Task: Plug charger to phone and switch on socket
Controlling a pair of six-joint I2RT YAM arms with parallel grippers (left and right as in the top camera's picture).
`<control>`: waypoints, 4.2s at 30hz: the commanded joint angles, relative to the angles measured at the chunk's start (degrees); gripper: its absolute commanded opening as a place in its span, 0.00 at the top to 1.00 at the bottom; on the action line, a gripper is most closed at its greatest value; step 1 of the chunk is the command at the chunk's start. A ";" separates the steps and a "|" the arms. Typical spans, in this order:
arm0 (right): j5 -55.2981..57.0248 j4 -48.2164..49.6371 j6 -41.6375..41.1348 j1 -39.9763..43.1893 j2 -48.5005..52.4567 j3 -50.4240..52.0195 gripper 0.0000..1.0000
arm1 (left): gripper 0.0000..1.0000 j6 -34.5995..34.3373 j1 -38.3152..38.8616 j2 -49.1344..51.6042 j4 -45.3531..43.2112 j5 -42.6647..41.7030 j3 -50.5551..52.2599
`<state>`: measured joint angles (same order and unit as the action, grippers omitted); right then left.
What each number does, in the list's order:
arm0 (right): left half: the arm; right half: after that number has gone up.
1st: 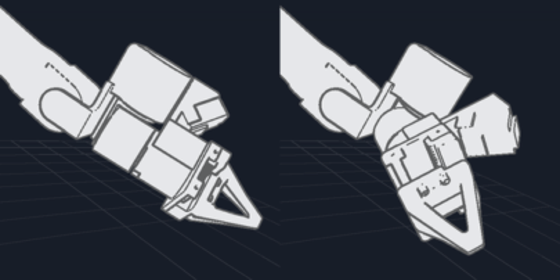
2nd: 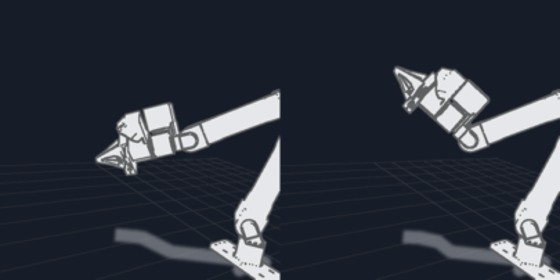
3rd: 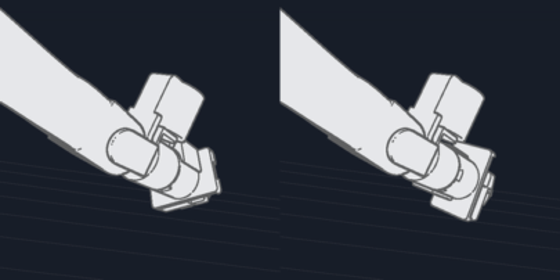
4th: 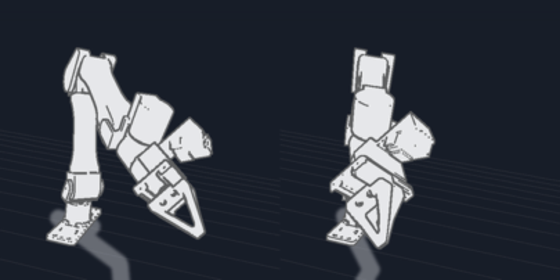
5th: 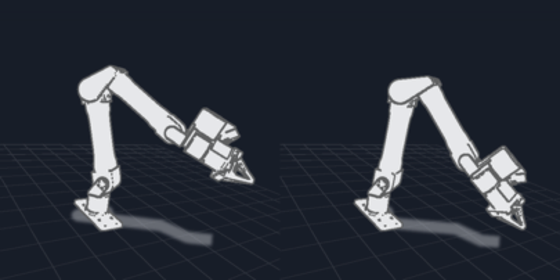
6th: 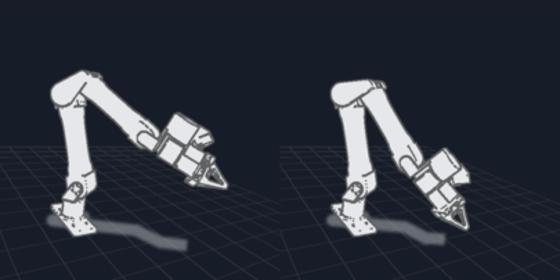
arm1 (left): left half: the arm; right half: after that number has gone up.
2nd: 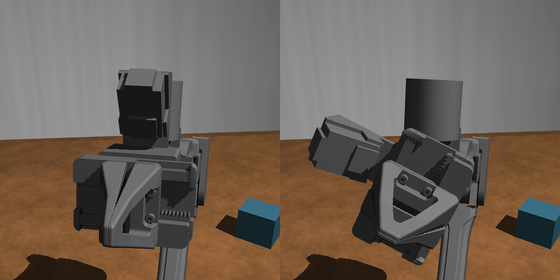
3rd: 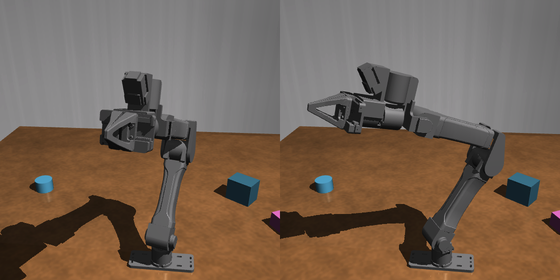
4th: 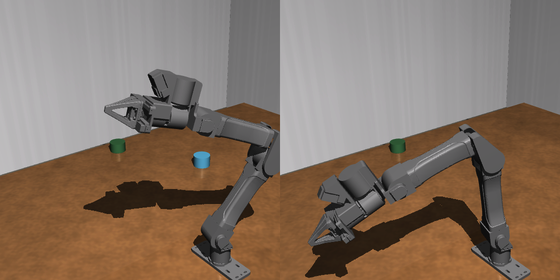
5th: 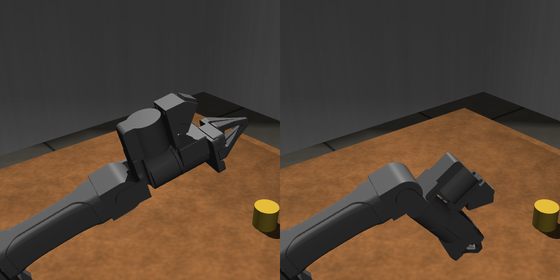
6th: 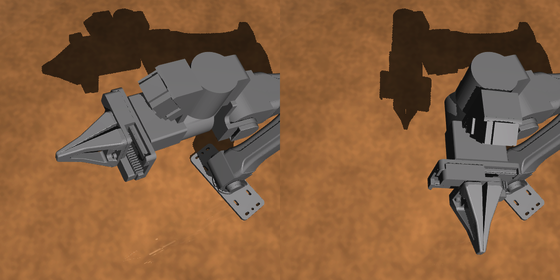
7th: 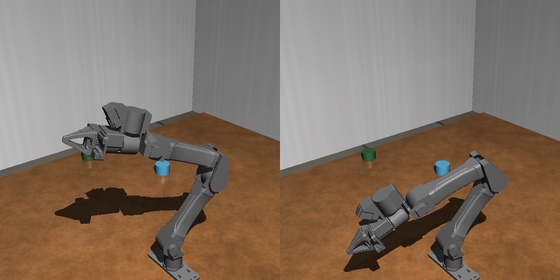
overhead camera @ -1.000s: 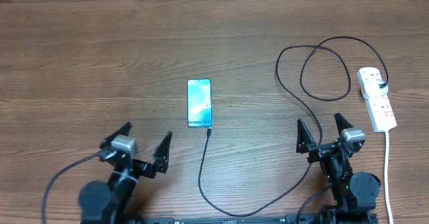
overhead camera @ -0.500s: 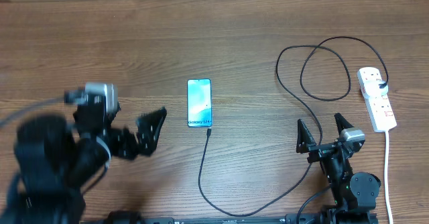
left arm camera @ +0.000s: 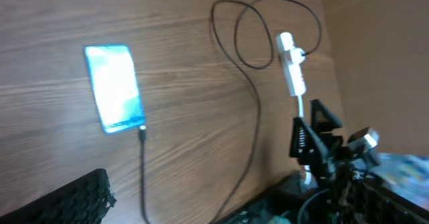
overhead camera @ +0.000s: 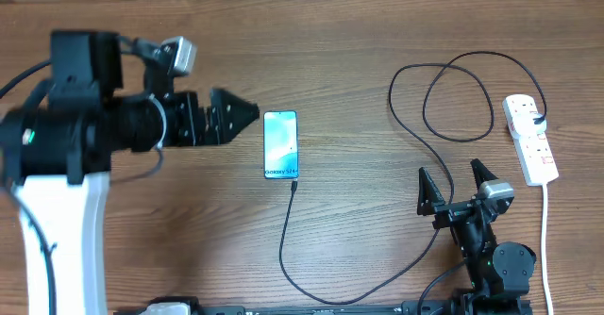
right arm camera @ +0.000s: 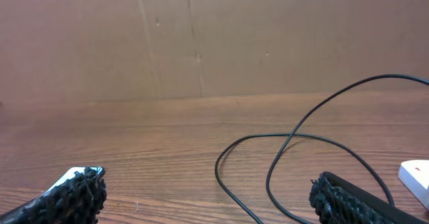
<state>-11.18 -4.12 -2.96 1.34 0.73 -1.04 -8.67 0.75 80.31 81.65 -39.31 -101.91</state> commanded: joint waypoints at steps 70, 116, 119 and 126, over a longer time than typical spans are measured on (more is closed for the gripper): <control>0.13 0.31 0.22 -0.33 -0.50 0.59 0.00 | 0.00 -15.76 23.54 52.43 -18.47 39.71 -1.33; 0.13 0.33 0.24 -0.33 -0.50 0.59 0.00 | 0.00 -12.52 19.96 41.48 -15.50 33.97 -3.80; 0.15 0.33 0.22 -0.33 -0.50 0.59 0.00 | 0.00 -11.19 20.28 42.27 -15.72 33.53 -2.58; 0.13 0.33 0.22 -0.33 -0.50 0.59 0.00 | 0.00 -13.38 20.70 44.19 -15.91 33.35 -0.04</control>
<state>-11.16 -4.08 -2.94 1.34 0.73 -1.04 -21.71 20.93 122.58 65.73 -5.02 -103.31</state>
